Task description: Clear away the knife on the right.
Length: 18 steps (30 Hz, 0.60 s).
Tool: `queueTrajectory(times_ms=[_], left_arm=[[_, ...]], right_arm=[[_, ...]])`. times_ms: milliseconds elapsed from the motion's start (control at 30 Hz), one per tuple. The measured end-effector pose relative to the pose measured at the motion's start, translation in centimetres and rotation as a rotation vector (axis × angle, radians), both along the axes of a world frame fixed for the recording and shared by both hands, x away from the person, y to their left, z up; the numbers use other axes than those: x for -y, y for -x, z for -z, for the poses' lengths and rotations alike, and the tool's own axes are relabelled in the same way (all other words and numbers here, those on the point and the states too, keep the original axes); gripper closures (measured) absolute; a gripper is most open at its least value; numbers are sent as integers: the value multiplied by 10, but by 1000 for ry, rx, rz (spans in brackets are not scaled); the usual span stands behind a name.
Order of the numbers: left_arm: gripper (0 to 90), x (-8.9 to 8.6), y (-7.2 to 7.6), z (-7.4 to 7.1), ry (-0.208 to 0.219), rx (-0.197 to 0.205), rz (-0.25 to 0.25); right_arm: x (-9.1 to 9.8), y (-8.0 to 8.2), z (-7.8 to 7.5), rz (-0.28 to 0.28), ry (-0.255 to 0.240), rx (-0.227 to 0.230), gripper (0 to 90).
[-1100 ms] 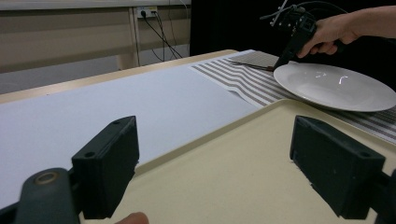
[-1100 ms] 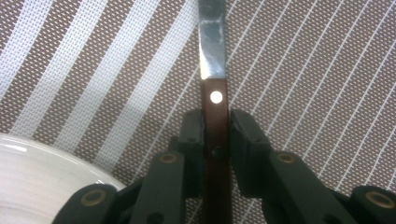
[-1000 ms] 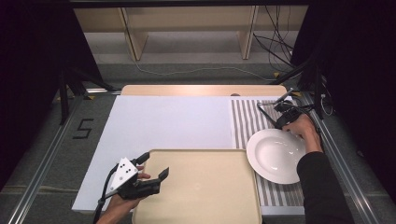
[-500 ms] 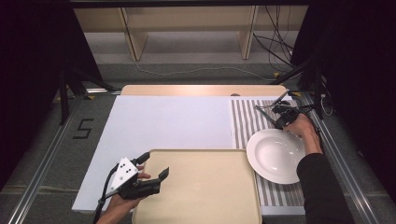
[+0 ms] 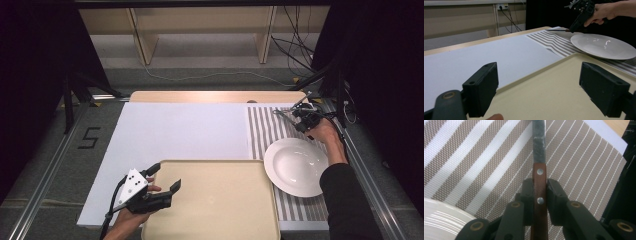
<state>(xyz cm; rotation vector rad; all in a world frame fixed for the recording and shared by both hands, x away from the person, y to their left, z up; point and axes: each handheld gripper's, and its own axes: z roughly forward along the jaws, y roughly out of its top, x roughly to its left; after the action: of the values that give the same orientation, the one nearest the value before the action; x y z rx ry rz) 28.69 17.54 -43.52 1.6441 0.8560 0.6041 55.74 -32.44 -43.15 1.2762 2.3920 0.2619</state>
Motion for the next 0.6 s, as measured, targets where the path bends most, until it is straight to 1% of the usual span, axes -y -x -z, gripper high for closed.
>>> queueTrajectory(times_ms=[67,133,267,333,533,600], left_arm=[[154,0,0,0,0,-1,1],[155,0,0,0,0,-2,1],[155,0,0,0,2,1,3],[155,1,0,0,-1,2,6],[155,1,1,0,1,1,7],[155,1,1,-1,1,2,7]], right_arm=[[0,1,-3,-13,-16,11,775],[0,2,-7,-14,-39,24,775],[-3,8,-17,-27,-77,66,774],[-5,13,-23,-30,-105,87,774],[-16,30,-33,-57,-122,123,774],[-20,36,-37,-62,-146,133,774]])
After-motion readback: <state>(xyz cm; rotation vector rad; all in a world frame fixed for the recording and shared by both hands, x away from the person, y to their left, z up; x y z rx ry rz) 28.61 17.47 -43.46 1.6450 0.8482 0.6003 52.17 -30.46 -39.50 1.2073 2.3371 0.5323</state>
